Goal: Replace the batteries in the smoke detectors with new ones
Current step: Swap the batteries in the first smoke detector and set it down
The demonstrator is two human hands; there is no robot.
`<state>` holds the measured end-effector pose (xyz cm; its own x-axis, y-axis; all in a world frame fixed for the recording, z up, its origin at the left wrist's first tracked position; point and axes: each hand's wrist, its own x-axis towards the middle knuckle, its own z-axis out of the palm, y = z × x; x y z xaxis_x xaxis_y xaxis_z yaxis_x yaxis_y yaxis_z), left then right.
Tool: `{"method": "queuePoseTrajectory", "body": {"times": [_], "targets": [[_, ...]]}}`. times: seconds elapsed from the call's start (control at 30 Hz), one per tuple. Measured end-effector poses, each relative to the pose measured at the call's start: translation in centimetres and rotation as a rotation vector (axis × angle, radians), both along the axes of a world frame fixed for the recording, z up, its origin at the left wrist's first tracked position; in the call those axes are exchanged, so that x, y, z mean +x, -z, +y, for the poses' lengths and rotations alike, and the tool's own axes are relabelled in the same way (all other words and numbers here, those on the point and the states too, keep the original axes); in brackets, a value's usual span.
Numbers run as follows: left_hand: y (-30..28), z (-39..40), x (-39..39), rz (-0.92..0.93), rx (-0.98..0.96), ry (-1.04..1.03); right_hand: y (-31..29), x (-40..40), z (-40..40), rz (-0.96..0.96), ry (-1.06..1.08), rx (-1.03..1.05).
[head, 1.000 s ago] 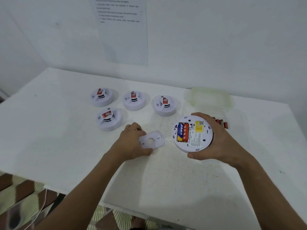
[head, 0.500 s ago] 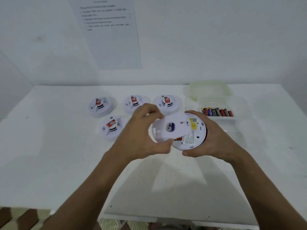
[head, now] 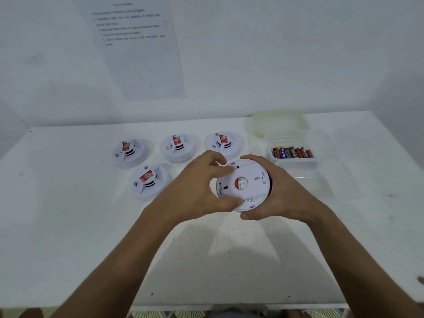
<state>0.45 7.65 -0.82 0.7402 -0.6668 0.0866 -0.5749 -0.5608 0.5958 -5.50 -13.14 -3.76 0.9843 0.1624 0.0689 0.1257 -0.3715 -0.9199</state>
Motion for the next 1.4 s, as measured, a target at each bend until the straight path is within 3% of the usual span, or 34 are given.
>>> {"method": "queuePoseTrajectory", "body": {"times": [0.13, 0.27, 0.6, 1.13, 1.4], "targets": [[-0.5, -0.4, 0.1, 0.083, 0.021, -0.015, -0.5, 0.0, -0.9, -0.004, -0.008, 0.005], [-0.6, -0.6, -0.2, 0.272, -0.119, -0.014, -0.9, 0.1, -1.6, 0.024, -0.052, 0.016], [-0.4, 0.2, -0.5, 0.34, -0.157, 0.001, -0.4, -0.5, -1.7, 0.08, -0.089, 0.1], [0.4, 1.7, -1.2, 0.531, -0.403, -0.015, -0.9, -0.5, -0.6, 0.004, -0.05, 0.169], [0.8, 1.6, -1.6, 0.52, -0.45, -0.005, -0.9, -0.4, -0.6, 0.002, -0.055, 0.056]]}}
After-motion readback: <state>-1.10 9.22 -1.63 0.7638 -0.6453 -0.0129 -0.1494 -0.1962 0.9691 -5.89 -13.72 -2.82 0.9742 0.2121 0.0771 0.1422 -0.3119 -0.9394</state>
